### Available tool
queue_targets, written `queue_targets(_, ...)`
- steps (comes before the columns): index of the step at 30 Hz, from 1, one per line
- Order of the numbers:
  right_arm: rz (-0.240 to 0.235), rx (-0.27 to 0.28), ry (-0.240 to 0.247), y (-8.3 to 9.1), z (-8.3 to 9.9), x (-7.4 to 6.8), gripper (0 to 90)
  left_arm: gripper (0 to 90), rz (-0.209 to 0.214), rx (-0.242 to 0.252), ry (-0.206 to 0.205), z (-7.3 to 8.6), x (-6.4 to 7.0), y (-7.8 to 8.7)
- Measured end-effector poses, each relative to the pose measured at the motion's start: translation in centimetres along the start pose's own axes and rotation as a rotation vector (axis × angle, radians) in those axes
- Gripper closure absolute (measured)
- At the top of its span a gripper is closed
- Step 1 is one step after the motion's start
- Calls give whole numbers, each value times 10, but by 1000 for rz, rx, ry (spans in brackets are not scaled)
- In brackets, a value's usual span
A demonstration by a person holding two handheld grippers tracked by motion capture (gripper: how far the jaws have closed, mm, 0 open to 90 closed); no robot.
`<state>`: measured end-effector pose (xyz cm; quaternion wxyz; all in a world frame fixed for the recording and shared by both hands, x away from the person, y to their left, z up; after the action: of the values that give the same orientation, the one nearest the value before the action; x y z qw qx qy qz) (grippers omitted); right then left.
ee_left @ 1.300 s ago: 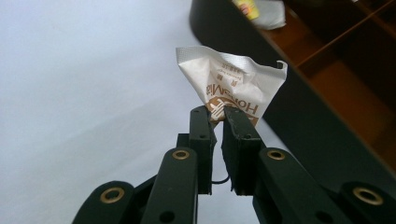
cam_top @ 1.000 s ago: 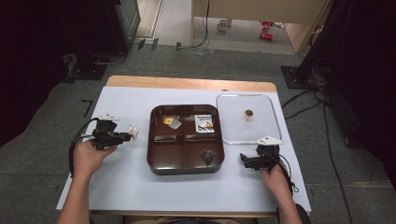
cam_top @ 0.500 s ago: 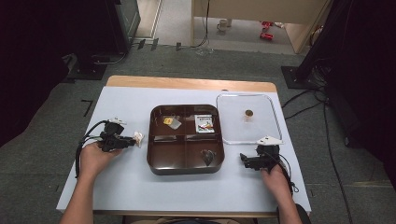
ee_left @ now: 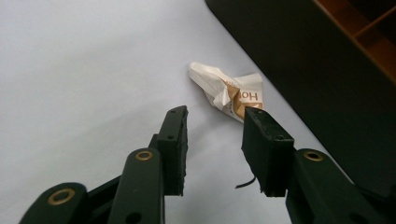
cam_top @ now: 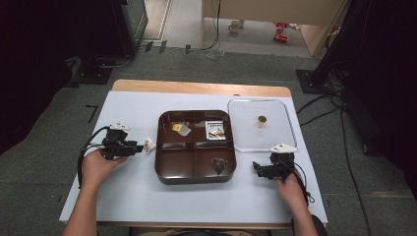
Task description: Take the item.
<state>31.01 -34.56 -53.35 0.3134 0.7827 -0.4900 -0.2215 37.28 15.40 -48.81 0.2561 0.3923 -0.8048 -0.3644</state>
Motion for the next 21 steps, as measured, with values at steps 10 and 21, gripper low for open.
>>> queue_targets(10,0,0,0,0,0,0,0,565,-25,69,16,1,-9,12)
queue_targets(21,-1,-1,1,0,0,0,0,536,-62,105,46,7,-23,22)
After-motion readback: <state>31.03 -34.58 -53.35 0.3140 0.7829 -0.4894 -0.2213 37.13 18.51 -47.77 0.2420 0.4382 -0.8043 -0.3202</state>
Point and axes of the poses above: each handheld gripper's, and its own axes: y roughly backward along the jaws, z roughly out of its underside, x roughly to its right, the point moved 4 cm from there along -y, roughly forward along the jaws, and after that the axes turned 2 degrees about -z, right-handed, at the moved point
